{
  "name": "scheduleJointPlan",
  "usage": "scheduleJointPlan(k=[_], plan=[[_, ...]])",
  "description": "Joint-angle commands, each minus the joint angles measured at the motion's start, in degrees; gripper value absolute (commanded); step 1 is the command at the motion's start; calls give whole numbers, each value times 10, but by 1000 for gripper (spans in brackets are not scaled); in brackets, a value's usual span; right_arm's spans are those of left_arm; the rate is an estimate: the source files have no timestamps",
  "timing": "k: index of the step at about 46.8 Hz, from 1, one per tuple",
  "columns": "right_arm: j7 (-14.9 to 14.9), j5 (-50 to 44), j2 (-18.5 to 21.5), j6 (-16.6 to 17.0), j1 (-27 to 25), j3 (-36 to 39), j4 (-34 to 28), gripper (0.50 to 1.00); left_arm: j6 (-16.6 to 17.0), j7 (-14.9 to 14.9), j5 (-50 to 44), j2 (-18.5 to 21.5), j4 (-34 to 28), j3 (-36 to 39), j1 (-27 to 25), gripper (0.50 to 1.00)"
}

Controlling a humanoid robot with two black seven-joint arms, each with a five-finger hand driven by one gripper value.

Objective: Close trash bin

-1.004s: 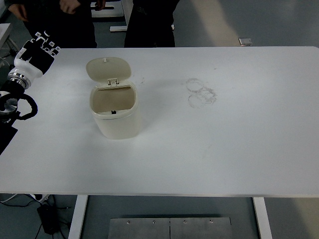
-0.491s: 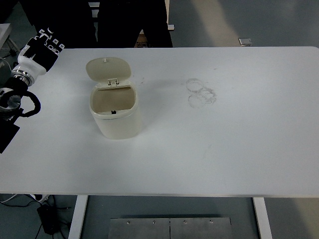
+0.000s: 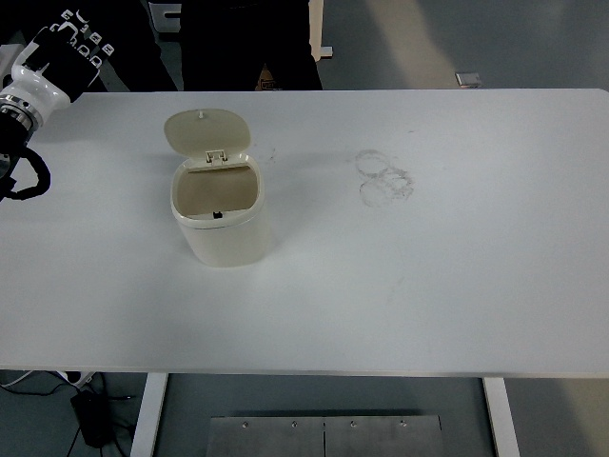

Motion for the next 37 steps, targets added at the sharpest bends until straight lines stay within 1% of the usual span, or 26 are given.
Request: scheduleJointPlan(k=[1, 6, 11, 16, 20, 25, 28, 32, 37], plan=[[0, 0, 0, 0, 0, 0, 0, 991, 1, 1, 5, 19, -23, 2, -10, 1000], [0, 0, 0, 0, 0, 0, 0, 991, 5, 3, 9, 42, -47, 17, -29, 1000], [0, 0, 0, 0, 0, 0, 0, 991, 5, 17, 10, 64, -70, 46, -57, 1000], [0, 0, 0, 0, 0, 0, 0, 991, 5, 19, 10, 86, -87, 75, -87, 1000], [0, 0, 0, 0, 0, 0, 0, 991, 5, 27, 10, 104, -106, 121, -117, 1000], [0, 0, 0, 0, 0, 0, 0, 991, 1, 35, 14, 122, -127, 201, -166, 1000], [0, 0, 0, 0, 0, 0, 0, 991, -1, 35, 15, 127, -130, 238, -196, 1000], [0, 0, 0, 0, 0, 0, 0, 991, -1, 37, 24, 128, -131, 271, -228, 1000], [0, 0, 0, 0, 0, 0, 0, 991, -1, 54, 59, 128, -142, 318, -268, 1000]])
